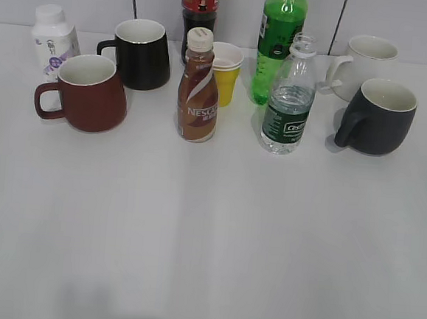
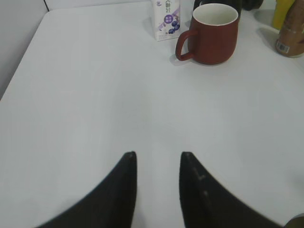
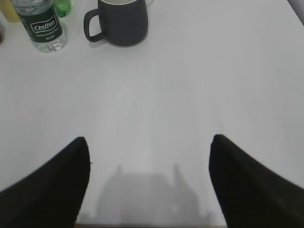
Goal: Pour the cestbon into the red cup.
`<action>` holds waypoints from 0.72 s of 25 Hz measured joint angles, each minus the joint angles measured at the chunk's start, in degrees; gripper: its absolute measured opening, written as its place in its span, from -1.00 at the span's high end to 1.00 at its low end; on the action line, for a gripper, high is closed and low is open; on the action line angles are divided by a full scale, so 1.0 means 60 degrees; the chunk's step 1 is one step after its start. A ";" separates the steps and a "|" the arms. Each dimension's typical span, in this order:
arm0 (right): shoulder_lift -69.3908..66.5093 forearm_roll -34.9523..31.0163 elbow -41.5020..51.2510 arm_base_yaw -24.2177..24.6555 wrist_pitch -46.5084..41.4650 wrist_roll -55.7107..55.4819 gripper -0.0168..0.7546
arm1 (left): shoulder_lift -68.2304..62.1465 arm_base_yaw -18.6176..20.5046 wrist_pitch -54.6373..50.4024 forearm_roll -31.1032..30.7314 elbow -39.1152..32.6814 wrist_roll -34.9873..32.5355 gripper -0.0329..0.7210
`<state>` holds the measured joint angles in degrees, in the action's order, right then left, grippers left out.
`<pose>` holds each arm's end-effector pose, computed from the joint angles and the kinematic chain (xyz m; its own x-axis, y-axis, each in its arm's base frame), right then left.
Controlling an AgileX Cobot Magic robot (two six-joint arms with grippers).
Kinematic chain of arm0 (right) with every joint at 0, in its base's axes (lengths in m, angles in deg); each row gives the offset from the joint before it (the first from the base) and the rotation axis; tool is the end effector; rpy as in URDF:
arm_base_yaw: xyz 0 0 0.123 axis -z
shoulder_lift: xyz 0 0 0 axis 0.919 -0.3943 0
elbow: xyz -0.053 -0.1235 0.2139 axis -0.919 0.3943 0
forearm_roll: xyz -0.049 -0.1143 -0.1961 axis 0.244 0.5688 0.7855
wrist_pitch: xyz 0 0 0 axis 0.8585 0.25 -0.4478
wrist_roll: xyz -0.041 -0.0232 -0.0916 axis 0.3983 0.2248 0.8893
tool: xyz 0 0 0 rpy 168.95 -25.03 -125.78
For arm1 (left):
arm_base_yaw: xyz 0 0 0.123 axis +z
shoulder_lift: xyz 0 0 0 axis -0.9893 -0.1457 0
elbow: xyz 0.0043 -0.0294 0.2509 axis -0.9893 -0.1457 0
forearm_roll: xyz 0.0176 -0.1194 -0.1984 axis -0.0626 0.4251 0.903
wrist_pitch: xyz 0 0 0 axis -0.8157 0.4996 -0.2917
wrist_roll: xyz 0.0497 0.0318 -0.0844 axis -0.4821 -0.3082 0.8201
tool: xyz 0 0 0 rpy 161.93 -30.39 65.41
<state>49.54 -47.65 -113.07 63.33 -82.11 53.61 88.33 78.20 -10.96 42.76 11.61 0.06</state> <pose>0.0203 0.0032 0.2657 -0.4281 0.0257 -0.9034 -0.0559 0.9969 0.0548 0.0173 -0.0010 0.2682 -0.4312 0.0734 -0.8992 0.0802 0.9959 0.0428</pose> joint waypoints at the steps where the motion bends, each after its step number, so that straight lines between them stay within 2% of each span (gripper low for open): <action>1: 0.0000 0.0000 0.0000 0.0000 0.0000 0.0000 -0.56 | 0.0000 0.0000 0.0000 0.0000 0.0000 0.0000 0.29; 14: 0.0000 0.0000 0.0000 0.0000 0.0000 0.0000 -0.56 | 0.0000 0.0000 0.0000 0.0000 0.0000 0.0000 0.29; 18: 0.0000 -0.0007 0.0000 0.0000 0.0018 0.0000 -0.56 | -0.0340 -0.0185 0.0258 0.0000 0.0123 0.0000 0.29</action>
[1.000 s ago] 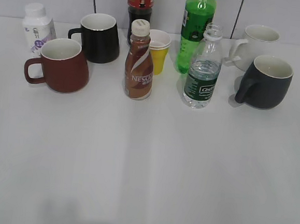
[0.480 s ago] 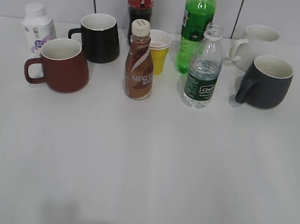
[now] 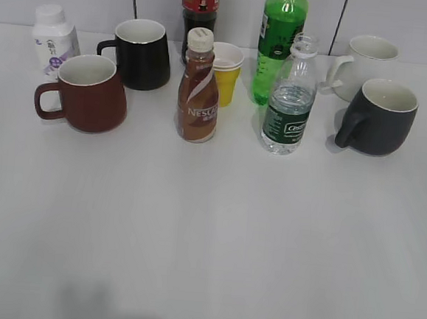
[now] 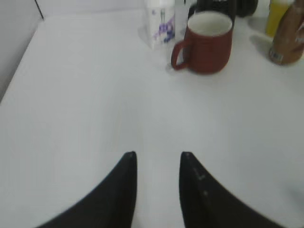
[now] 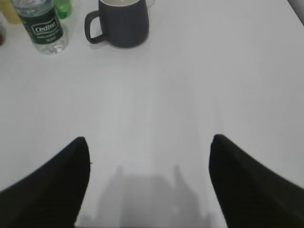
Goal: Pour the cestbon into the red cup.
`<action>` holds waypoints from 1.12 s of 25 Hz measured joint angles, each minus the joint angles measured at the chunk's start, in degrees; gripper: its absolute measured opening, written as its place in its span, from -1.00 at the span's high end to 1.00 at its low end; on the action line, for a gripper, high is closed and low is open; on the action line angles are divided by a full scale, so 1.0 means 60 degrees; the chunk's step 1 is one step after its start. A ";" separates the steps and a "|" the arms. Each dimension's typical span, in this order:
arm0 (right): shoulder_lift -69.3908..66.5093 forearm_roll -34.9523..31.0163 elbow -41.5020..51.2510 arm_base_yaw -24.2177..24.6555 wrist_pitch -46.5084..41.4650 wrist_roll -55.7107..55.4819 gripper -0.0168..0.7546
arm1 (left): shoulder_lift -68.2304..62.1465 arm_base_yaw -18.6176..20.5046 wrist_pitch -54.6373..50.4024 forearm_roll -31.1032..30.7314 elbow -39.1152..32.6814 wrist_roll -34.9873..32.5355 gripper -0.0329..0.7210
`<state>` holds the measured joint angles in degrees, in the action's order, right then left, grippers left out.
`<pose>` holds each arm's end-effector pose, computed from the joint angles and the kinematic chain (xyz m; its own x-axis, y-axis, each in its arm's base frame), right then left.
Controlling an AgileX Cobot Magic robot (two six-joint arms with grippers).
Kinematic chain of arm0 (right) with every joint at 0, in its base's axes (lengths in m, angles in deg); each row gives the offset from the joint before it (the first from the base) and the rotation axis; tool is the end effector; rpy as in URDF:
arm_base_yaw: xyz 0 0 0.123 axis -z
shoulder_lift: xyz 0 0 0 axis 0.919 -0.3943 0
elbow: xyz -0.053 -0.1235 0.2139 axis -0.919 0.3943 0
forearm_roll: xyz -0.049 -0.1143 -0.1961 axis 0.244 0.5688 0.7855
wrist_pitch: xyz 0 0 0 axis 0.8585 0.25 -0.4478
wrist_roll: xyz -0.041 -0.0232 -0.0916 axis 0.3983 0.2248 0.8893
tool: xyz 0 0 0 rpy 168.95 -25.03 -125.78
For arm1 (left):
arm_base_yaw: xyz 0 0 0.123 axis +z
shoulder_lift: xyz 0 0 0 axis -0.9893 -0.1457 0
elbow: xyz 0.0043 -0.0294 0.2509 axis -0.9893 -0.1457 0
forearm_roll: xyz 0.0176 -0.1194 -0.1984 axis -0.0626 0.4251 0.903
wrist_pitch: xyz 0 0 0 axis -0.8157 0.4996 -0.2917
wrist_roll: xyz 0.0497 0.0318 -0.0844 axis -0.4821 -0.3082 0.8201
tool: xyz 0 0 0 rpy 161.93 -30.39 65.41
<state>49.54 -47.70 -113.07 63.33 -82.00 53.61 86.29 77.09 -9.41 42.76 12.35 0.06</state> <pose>0.0204 0.0033 0.2658 -0.4264 0.0263 -0.9041 -0.0565 0.9969 0.0556 0.0224 -0.0018 0.2735 -0.4258 0.0814 -0.9011 0.0993 0.9941 0.0429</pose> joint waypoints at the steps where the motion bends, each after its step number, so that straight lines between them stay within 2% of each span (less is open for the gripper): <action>1: 0.0000 -0.0012 -0.0032 0.0000 0.0048 0.0000 -0.56 | -0.0125 -0.0038 0.0300 0.0000 0.0055 0.0000 0.29; 3: 0.0000 -0.0071 -0.0129 0.0000 0.0658 0.0000 -0.56 | -0.0355 -0.0039 0.1084 0.0000 0.0119 0.0000 0.29; 9: -0.0457 -0.0220 0.0130 0.0000 0.4006 0.0000 -0.56 | -0.1619 -0.0039 0.4016 0.0344 -0.0021 0.0000 0.29; 13: -0.1915 -0.0233 0.0332 0.0000 0.4895 0.0000 -0.56 | -0.3246 -0.0081 0.5632 0.0763 -0.0043 0.0000 0.27; 18: -0.4208 -0.0278 0.0343 -0.0138 0.6503 0.0000 -0.55 | -0.5456 -0.0149 0.8206 0.0793 -0.0043 -0.0009 0.26; 24: -0.6701 -0.0199 0.0343 -0.0421 0.9215 0.0000 -0.43 | -0.8575 -0.0149 1.1880 0.0853 -0.0054 -0.0009 0.26; 28: -0.8218 0.0082 0.0353 -0.0421 1.0206 0.0000 -0.35 | -1.0135 -0.0149 1.3689 0.0776 -0.0054 -0.0009 0.26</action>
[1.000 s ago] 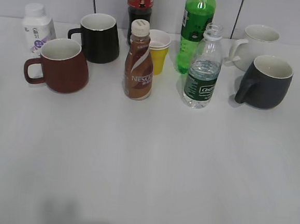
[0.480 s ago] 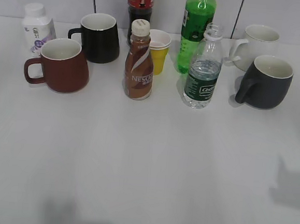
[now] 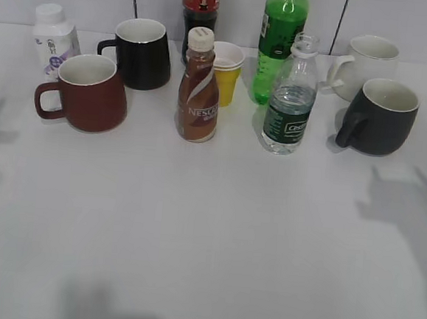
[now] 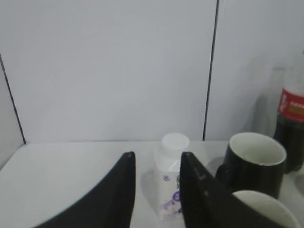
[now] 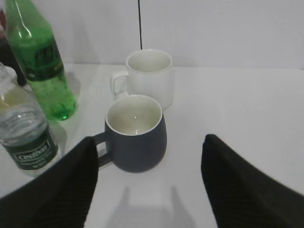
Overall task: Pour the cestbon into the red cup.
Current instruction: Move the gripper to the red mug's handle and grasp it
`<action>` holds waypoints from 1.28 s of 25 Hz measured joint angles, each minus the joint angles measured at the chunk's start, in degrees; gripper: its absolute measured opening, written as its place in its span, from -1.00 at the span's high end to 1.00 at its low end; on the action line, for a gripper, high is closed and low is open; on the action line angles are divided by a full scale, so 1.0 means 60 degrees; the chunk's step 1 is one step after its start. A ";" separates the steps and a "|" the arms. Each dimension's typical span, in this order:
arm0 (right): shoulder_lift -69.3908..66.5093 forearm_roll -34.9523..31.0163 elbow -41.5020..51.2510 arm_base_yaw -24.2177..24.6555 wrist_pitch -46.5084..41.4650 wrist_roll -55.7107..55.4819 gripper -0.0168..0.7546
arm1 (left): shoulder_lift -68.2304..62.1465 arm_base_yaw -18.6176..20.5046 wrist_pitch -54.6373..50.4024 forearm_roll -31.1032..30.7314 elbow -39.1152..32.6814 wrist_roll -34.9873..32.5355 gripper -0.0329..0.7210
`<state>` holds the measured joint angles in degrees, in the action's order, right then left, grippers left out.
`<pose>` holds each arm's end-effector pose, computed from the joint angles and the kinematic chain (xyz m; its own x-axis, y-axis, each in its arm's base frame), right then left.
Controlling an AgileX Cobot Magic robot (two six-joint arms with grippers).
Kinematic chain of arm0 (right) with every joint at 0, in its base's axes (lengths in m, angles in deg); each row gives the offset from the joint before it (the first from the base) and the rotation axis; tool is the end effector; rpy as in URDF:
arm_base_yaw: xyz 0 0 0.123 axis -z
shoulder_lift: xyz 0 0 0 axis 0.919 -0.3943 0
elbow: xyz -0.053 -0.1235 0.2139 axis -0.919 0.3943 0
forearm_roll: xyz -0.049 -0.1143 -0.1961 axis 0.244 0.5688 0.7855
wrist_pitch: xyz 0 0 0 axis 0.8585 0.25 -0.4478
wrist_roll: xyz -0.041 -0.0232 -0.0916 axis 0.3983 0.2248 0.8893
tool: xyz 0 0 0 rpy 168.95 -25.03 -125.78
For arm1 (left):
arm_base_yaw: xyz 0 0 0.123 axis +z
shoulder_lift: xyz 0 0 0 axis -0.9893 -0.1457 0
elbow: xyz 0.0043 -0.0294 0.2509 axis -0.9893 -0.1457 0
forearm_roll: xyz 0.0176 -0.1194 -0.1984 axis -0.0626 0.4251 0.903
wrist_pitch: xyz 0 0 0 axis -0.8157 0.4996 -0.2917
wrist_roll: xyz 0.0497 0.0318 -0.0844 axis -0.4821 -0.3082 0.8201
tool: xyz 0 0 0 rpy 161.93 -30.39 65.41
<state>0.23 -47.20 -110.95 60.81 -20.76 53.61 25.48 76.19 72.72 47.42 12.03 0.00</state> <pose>0.1909 0.0199 0.2641 -0.2672 0.0272 -0.9633 -0.0889 0.9946 0.0528 0.2373 -0.0193 0.2700 -0.0819 -0.0190 -0.9965 0.0616 0.9978 -0.0241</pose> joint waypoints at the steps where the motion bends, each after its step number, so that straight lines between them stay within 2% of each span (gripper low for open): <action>1: -0.0182 0.0144 0.0009 -0.0039 0.0173 0.0000 -0.34 | -0.0327 0.0000 0.0191 -0.0009 0.0000 0.0000 0.26; 5: -0.1139 0.0992 0.0009 -0.0608 0.1407 0.0000 -0.29 | -0.1592 0.0000 0.0352 -0.0045 -0.0104 0.0262 0.26; 10: -0.2621 0.1536 0.0009 -0.1437 0.2935 0.0000 -0.29 | -0.2226 0.0000 0.1312 -0.0045 -0.1154 0.0394 0.26; 15: -0.3802 0.1601 0.0009 -0.1518 0.4218 -0.0004 -0.29 | -0.2501 0.0000 0.3005 -0.0236 -0.2278 0.1334 0.26; 18: -0.4261 0.1599 0.0009 -0.1518 0.4823 -0.0004 -0.29 | -0.3091 0.0000 0.3708 -0.1104 -0.2340 0.1530 0.26; 21: -0.4502 0.1599 0.0009 -0.1518 0.5108 -0.0012 -0.29 | -0.3992 0.0000 0.5126 -0.1749 -0.2343 0.1582 0.26; 27: -0.4584 0.1599 0.0009 -0.1518 0.5261 -0.0023 -0.29 | -0.5887 0.0000 0.6832 -0.1862 -0.2246 0.1589 0.26; 32: -0.4584 0.1599 0.0009 -0.1518 0.5261 -0.0032 -0.29 | -0.6913 0.0000 0.7031 -0.2087 -0.1649 0.1589 0.16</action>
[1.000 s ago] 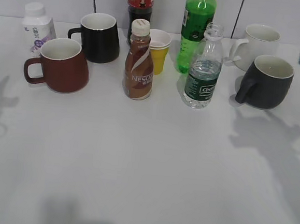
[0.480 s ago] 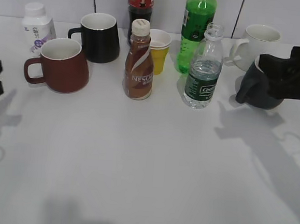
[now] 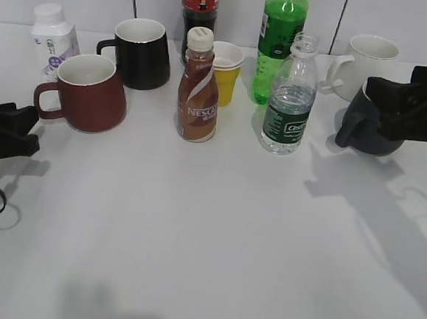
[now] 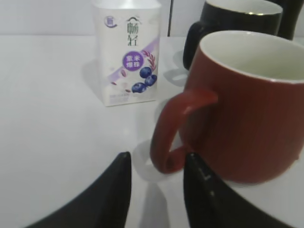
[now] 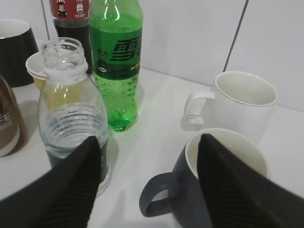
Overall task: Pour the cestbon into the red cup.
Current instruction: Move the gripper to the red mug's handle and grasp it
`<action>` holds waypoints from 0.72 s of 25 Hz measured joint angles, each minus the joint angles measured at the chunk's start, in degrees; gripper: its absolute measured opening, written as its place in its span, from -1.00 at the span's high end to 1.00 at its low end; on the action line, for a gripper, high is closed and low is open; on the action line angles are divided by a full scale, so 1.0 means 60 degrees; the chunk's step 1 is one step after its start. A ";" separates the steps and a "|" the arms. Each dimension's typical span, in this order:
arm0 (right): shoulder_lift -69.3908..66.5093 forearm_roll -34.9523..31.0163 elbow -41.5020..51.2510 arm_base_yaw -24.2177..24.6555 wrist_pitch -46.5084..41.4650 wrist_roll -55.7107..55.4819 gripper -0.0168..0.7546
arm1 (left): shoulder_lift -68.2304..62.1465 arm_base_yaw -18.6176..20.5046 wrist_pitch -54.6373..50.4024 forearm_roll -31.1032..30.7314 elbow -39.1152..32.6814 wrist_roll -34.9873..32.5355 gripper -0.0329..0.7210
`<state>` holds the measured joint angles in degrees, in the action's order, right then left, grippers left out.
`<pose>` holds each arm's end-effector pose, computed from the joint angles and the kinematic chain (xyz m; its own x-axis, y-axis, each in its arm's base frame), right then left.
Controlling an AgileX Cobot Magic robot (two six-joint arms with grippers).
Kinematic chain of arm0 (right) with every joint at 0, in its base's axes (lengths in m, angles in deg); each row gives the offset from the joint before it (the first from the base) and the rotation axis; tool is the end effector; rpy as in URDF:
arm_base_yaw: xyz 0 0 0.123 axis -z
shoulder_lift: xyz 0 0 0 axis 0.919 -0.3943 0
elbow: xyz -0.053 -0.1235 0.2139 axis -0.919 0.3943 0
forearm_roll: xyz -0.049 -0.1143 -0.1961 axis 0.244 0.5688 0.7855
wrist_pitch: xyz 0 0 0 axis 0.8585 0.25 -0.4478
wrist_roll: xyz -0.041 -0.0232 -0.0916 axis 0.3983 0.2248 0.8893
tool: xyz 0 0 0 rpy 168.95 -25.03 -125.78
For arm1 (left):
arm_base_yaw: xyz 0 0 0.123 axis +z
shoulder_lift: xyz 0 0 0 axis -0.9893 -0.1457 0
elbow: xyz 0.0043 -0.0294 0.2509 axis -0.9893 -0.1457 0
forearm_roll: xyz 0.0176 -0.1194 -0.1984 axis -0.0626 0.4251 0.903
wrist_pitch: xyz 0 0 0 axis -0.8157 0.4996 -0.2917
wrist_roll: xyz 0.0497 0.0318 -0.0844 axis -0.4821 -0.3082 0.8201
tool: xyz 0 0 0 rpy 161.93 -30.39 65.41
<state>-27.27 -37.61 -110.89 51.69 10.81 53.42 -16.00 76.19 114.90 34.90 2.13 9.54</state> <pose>0.2490 0.0760 0.2087 -0.1643 -0.1313 -0.9776 -0.3534 0.9332 -0.0659 0.2641 -0.0379 0.1097 -0.2524 -0.0348 -0.9670 0.1988 0.9762 -0.0870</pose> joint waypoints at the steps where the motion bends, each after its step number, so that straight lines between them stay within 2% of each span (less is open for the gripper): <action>1: 0.0000 0.0000 0.0000 0.0000 0.0000 0.0000 -0.29 | -0.0095 0.0000 0.0000 0.0010 0.0122 0.0000 0.14; 18: 0.0000 0.0000 0.0000 0.0000 0.0007 -0.0012 -0.29 | -0.1242 0.0000 -0.1079 -0.0102 0.2114 -0.0261 0.12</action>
<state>-27.27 -37.61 -110.89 51.69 10.85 53.34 -23.45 76.19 108.43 34.29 14.81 7.98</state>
